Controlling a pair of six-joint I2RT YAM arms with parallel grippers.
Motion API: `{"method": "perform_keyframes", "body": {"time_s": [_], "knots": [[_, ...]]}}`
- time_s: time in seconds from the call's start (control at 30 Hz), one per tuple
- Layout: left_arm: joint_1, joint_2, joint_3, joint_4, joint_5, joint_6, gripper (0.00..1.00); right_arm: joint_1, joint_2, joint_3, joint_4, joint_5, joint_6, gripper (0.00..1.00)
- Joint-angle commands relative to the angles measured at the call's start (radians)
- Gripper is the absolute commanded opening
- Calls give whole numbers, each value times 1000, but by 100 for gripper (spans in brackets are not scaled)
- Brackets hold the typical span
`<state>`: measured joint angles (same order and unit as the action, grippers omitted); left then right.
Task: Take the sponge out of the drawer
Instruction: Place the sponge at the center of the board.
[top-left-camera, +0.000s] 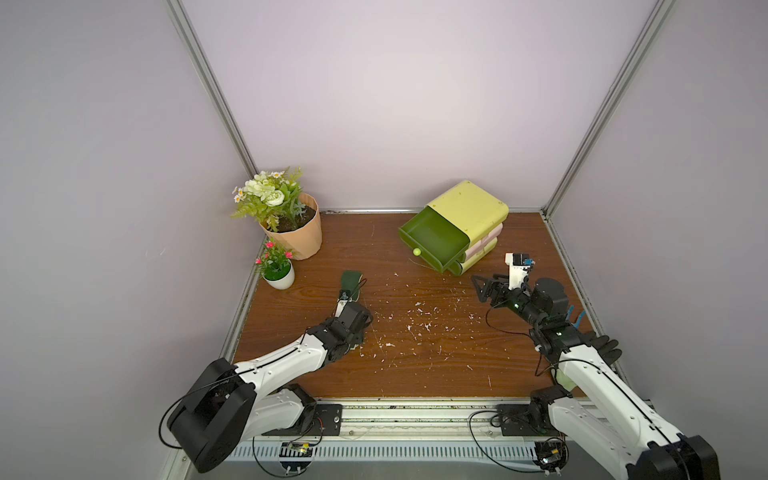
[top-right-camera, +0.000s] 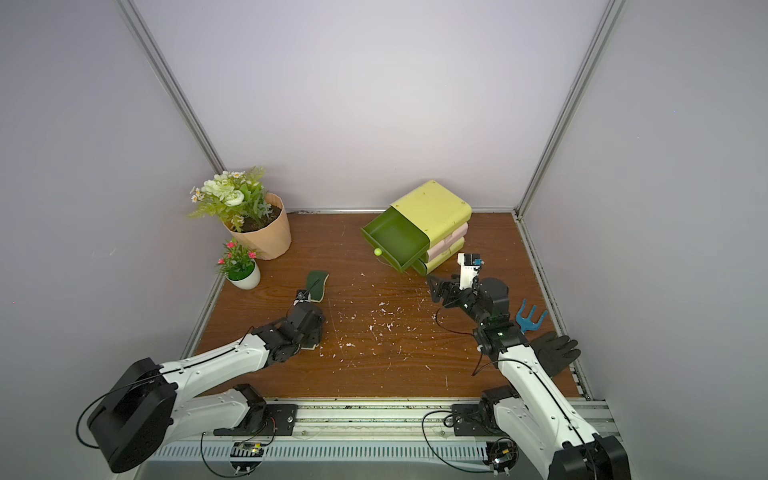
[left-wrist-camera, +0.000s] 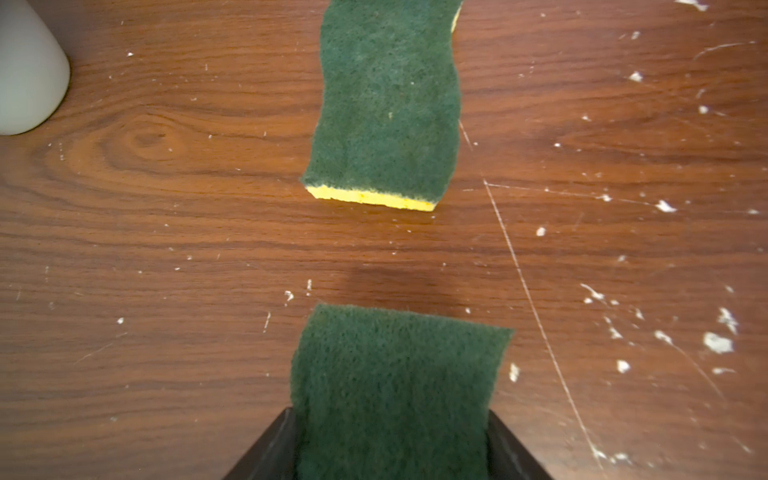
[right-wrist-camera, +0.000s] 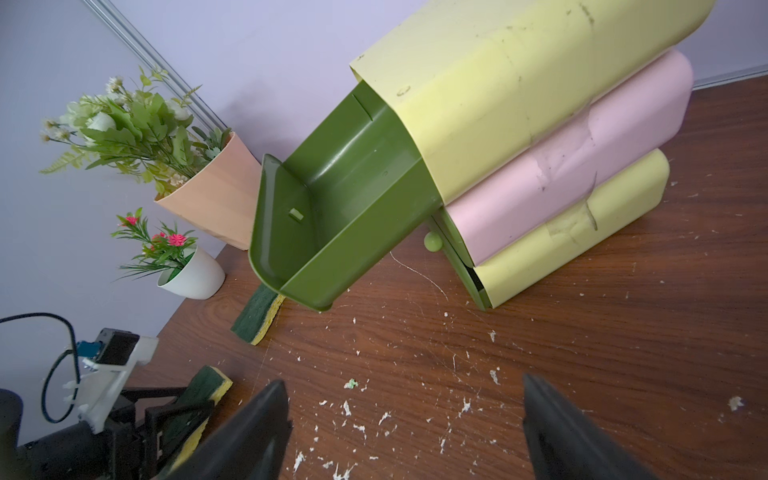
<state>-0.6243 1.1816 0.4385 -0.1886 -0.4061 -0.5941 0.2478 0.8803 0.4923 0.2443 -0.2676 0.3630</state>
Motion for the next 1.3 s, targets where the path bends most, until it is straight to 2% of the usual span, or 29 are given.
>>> {"method": "perform_keyframes", "body": {"time_s": [0.0, 0.1, 0.27, 0.43, 0.77, 0.93, 1.03, 1.13, 1.27], "knots": [[24, 18, 6, 16, -19, 14, 69, 7, -5, 0, 46, -15, -3, 91], [26, 35, 17, 3, -32, 4, 74, 6, -5, 0, 46, -19, -3, 91], [27, 56, 26, -6, -39, -4, 87, 7, -5, 0, 44, -17, -3, 91], [27, 19, 30, -1, -29, -17, 99, 6, -5, 0, 47, -15, -4, 91], [27, -170, 38, 181, 204, -60, 99, 7, -18, -5, 47, 10, -8, 91], [27, -280, -53, 459, 332, -182, 100, 7, -22, -11, 55, 18, -4, 91], [27, -320, -143, 697, 370, -299, 96, 7, -21, -10, 55, 15, -1, 91], [26, -300, -200, 924, 403, -383, 90, 8, -23, -12, 60, 16, 0, 91], [26, -198, -185, 1098, 459, -433, 86, 7, -17, -14, 63, 16, 3, 91]]}}
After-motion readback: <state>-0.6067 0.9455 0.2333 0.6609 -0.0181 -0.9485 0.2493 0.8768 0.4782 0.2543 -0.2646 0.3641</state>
